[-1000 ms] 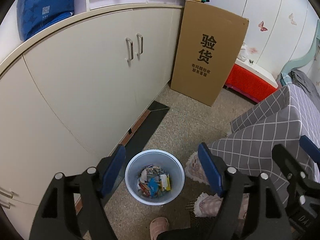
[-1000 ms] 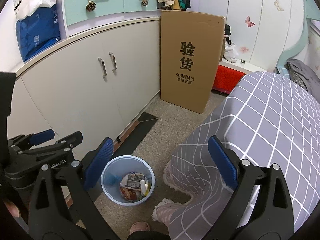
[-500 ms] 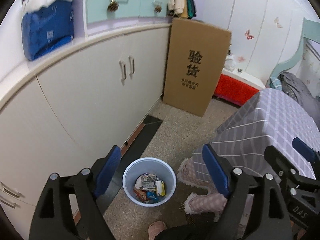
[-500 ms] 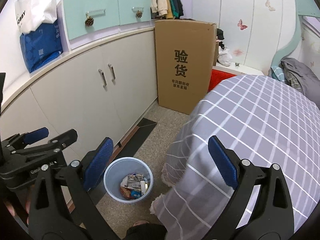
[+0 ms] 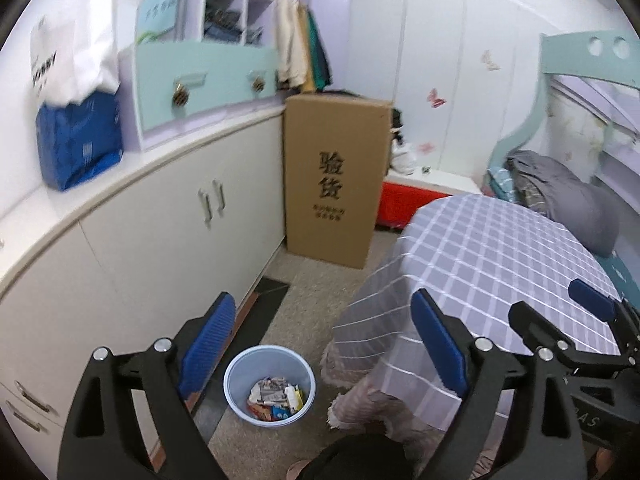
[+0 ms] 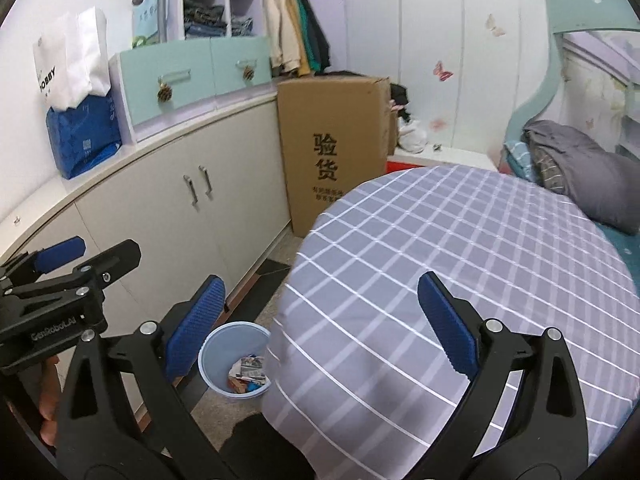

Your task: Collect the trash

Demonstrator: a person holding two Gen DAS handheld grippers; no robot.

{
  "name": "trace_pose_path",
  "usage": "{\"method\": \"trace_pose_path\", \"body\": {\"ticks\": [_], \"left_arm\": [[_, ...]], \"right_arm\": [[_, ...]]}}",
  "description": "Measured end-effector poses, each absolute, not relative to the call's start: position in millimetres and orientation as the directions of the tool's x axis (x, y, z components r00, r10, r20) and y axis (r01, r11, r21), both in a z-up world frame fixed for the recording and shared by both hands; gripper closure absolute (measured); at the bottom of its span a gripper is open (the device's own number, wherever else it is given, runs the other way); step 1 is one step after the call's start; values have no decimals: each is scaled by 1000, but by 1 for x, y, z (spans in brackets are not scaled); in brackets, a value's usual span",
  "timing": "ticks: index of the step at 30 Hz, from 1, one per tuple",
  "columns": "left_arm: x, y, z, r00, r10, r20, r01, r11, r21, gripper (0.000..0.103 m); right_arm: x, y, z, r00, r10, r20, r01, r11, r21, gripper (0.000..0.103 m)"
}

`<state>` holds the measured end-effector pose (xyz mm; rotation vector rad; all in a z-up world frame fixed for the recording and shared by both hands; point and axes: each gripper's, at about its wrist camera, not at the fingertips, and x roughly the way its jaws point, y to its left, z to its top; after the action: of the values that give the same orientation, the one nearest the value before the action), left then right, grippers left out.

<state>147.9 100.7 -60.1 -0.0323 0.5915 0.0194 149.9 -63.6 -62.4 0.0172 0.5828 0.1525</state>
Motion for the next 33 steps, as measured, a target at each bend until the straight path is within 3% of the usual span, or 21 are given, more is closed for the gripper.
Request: {"method": "trace_pose_path", "body": {"ticks": [21, 33], "left_arm": [[36, 17, 14, 936, -50, -348, 69, 997, 40, 10], [10, 3, 25, 954, -58, -293, 76, 996, 50, 8]], "right_arm": [[22, -157, -4, 921, 56, -385, -18, 995, 102, 7], [-19, -169, 5, 947, 30, -320, 3, 995, 100, 6]]}}
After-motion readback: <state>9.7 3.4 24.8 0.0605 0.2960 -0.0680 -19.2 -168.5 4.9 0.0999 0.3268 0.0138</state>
